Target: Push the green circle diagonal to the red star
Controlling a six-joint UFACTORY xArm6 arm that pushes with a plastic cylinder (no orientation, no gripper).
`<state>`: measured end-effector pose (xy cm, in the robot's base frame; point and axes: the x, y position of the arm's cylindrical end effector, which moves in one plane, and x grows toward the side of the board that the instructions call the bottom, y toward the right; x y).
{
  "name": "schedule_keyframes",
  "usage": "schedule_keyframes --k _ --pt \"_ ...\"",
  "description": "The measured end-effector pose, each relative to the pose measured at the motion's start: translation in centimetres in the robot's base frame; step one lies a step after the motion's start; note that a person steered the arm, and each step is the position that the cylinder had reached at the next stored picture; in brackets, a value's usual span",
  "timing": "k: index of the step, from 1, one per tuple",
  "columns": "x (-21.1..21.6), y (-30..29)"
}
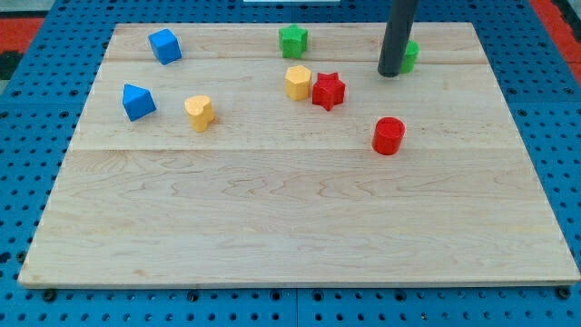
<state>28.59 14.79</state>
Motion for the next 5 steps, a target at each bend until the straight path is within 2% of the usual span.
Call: schedule_keyframes --k 1,2,3,4,5 --pt "-3.6 2.5" --pt "-3.5 1.4" --pt "0.6 0.5" --pt "0.8 4.8" --pt "-2.7 14.2"
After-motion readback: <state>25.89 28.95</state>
